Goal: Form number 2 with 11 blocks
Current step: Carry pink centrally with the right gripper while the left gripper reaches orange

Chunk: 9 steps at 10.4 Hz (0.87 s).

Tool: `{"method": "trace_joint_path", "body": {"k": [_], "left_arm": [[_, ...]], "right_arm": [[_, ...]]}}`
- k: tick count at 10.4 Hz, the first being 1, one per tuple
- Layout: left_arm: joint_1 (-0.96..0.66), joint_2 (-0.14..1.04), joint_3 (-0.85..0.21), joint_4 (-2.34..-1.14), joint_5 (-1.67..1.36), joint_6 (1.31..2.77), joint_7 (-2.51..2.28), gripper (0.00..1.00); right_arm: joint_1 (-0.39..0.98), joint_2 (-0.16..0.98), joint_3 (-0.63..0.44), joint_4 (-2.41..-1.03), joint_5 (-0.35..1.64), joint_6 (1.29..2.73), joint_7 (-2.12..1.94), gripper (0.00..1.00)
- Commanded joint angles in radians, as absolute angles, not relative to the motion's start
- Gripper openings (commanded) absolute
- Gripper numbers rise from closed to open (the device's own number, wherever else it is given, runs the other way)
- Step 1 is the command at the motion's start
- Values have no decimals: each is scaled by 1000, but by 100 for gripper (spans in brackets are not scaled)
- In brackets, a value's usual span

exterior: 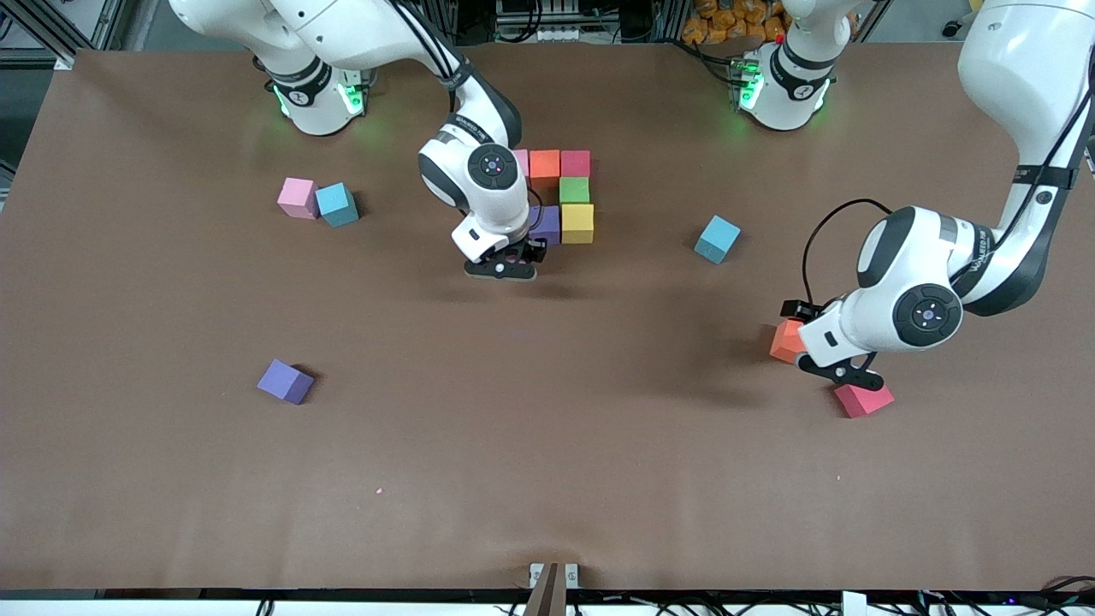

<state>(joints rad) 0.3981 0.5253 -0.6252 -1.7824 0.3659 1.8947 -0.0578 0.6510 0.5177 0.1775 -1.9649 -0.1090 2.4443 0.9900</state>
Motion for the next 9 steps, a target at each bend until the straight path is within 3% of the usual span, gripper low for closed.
{"method": "trace_joint_path", "body": {"k": [1,9], "left_arm": [[436,528,-643,-1844,379,1974,-17,100],[445,592,-635,-1845,417,2060,-18,100]], "right_arm": [[664,508,172,-1983,-107,2448,1008,28],[663,506,178,-2005,-107,2457,1008,28]]}}
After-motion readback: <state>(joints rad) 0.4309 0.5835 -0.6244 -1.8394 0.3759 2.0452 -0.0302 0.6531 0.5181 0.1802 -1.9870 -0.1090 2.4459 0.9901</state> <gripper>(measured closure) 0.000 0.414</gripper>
